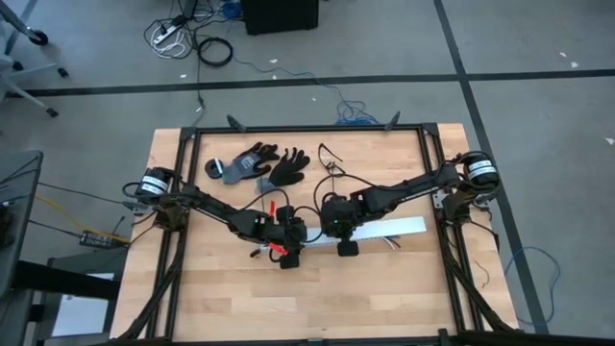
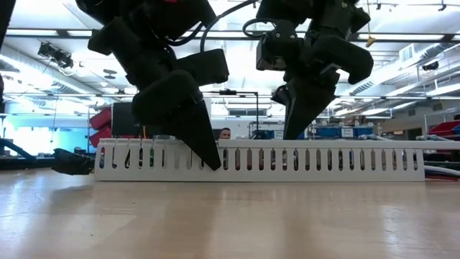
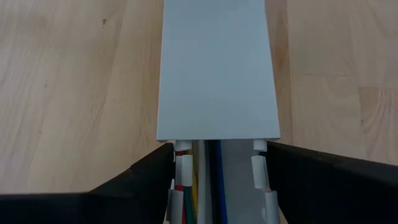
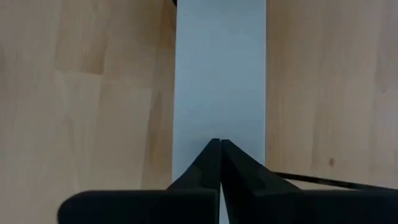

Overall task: Ziptie cables
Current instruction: Close the white cable duct

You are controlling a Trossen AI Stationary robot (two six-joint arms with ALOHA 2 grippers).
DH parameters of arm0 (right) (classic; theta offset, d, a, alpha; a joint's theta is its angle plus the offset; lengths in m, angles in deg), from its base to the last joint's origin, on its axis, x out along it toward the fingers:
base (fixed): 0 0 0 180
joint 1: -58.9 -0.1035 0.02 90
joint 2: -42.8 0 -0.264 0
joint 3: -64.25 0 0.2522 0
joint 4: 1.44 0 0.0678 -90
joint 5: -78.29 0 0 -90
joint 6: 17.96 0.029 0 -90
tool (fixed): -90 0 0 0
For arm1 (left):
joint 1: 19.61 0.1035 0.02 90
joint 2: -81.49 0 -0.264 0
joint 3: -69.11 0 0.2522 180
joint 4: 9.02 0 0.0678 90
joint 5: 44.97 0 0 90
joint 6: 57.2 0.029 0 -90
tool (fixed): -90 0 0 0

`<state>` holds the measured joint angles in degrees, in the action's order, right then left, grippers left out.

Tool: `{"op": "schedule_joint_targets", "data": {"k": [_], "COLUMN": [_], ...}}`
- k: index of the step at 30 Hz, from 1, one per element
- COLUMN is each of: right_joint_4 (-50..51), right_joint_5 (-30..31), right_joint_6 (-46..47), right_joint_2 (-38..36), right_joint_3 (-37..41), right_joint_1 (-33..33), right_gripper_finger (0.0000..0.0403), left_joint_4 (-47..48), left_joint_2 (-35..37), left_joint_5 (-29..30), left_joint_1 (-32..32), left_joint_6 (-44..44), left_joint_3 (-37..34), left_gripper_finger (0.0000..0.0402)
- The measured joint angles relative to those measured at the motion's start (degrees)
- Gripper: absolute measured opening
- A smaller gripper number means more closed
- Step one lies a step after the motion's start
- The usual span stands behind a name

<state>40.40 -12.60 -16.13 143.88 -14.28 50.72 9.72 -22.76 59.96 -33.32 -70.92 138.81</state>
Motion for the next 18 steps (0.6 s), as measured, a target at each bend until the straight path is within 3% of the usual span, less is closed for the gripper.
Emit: {"op": "schedule_joint_targets", "data": {"k": [12, 18], "right_joint_4": [-11.44, -8.65], "right_joint_5": [-4.90, -4.89], "right_joint_6": [-3.03, -3.11], "right_joint_2": [3.73, 3.85], "right_joint_3": [0.15, 0.11], "right_joint_1": [2.11, 2.34], "right_gripper_finger": [0.0000, 0.0000], "left_joint_4": [1.19, 2.52], "left_joint_2": [0.09, 1.06], "left_joint_5": [0.10, -0.25], "left_joint_1": [-0.07, 0.24], "left_joint_6": [0.07, 1.13], "left_joint_3": [-0.07, -0.02], "left_gripper_finger": [0.0219, 0.0241]}}
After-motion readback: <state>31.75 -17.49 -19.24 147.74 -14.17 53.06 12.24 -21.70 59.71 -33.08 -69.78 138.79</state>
